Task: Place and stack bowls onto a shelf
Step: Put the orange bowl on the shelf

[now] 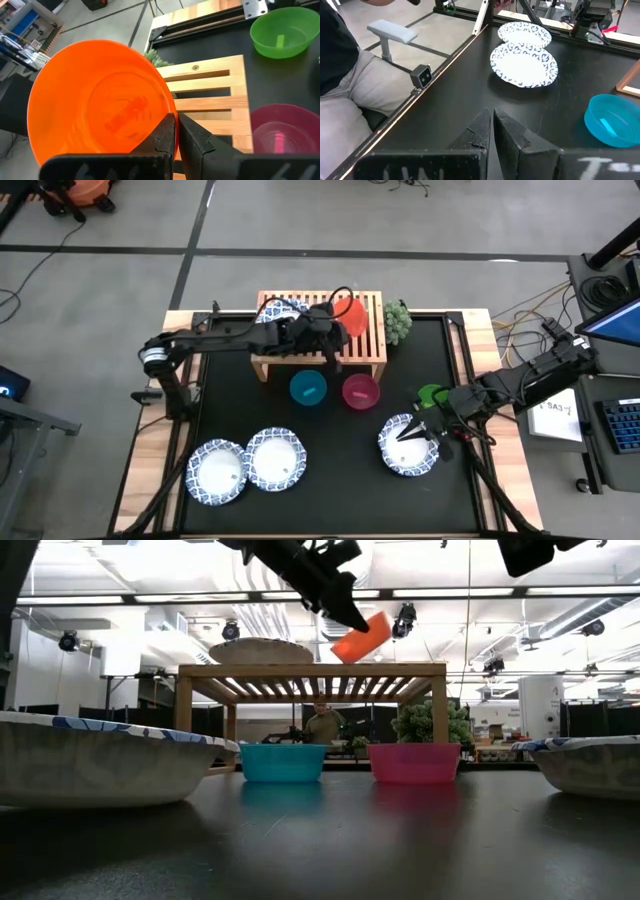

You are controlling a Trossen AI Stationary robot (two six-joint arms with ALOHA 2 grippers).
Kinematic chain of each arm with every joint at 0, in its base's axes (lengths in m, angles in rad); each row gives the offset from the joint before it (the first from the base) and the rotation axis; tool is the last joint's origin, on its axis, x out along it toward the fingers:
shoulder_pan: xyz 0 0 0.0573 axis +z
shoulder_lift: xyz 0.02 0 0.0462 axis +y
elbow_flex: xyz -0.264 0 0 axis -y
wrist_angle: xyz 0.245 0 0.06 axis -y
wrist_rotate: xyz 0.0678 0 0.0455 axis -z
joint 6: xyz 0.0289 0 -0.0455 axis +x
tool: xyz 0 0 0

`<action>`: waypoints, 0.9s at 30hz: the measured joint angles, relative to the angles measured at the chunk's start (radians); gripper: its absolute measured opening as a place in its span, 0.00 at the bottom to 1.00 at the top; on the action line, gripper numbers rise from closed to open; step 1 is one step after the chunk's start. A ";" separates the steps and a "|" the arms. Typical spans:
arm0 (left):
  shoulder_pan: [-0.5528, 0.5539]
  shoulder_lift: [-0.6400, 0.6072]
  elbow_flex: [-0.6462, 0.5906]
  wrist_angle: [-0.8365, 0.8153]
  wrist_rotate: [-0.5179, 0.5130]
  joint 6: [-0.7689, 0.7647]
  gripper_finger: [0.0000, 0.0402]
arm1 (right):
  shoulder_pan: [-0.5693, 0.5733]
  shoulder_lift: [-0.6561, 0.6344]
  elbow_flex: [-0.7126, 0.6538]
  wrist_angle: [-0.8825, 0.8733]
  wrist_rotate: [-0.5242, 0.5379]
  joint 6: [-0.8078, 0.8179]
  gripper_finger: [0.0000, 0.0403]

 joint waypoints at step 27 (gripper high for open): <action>0.035 0.007 0.008 0.005 0.000 -0.026 0.15 | -0.001 0.000 0.000 0.000 0.026 -0.006 0.03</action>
